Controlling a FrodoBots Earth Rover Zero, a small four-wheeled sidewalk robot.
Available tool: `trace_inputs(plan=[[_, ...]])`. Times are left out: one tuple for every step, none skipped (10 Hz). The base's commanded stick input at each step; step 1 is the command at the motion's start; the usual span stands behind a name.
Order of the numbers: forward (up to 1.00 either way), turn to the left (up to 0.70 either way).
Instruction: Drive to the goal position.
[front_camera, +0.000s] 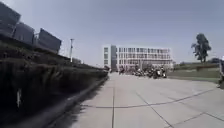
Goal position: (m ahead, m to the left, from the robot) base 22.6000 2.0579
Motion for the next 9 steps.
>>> trace_inputs(plan=[[0.85, 0.00], [0.85, 0.00], [0.85, 0.00], [0.85, 0.00], [0.85, 0.00], [0.85, 0.00], [0.85, 0.00], [0.85, 0.03], [0.85, 0.09]])
